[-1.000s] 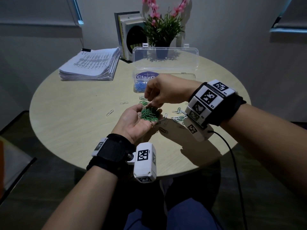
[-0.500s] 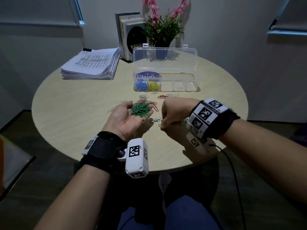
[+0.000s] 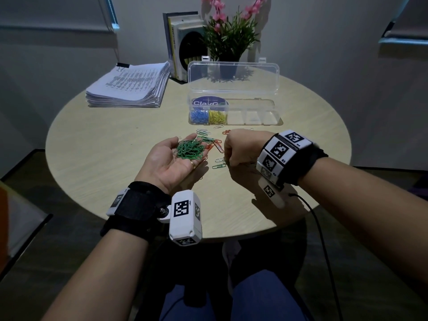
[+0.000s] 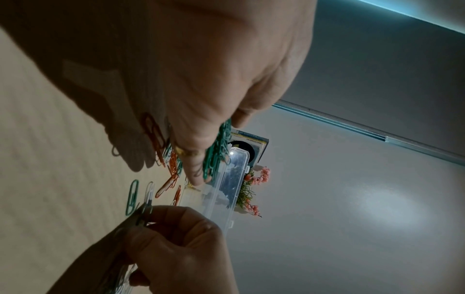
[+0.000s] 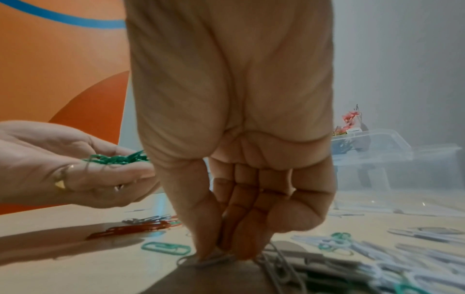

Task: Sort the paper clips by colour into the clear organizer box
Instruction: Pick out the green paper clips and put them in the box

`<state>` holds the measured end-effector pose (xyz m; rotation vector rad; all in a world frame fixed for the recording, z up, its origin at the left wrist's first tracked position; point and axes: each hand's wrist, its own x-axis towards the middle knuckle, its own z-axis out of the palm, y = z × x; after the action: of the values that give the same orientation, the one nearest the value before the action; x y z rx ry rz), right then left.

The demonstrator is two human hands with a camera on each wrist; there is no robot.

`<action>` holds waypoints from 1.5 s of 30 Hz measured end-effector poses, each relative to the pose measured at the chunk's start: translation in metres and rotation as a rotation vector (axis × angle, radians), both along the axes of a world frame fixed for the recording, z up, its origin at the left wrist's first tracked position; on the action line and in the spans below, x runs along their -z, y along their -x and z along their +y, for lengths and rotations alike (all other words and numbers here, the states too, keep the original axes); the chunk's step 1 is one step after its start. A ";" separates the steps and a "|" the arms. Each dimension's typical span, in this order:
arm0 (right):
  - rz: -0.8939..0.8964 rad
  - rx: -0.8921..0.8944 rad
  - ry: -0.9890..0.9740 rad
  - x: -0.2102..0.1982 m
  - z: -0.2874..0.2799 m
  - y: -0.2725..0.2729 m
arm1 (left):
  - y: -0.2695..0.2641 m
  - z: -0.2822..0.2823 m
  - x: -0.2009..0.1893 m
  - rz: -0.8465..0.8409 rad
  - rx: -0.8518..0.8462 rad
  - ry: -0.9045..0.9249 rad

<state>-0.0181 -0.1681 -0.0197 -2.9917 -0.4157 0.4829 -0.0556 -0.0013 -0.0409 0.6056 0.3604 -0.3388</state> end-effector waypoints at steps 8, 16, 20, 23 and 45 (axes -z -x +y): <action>0.021 -0.084 -0.054 0.000 0.012 0.000 | -0.005 0.001 0.005 0.001 0.000 -0.002; 0.030 -0.072 0.005 0.003 0.017 0.000 | -0.005 0.001 0.008 0.011 0.008 -0.019; -0.036 -0.053 -0.101 -0.009 0.014 -0.001 | -0.004 0.000 0.009 0.008 0.008 -0.056; -0.059 -0.059 -0.299 -0.026 0.015 -0.004 | -0.004 -0.002 0.010 0.022 0.001 -0.051; -0.088 0.019 0.033 -0.010 -0.053 -0.021 | -0.013 -0.042 0.008 0.030 0.078 0.029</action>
<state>0.0032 -0.2210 -0.0094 -3.0541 -0.3892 0.3613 -0.0429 -0.0437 -0.0493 0.5880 0.3605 -0.4276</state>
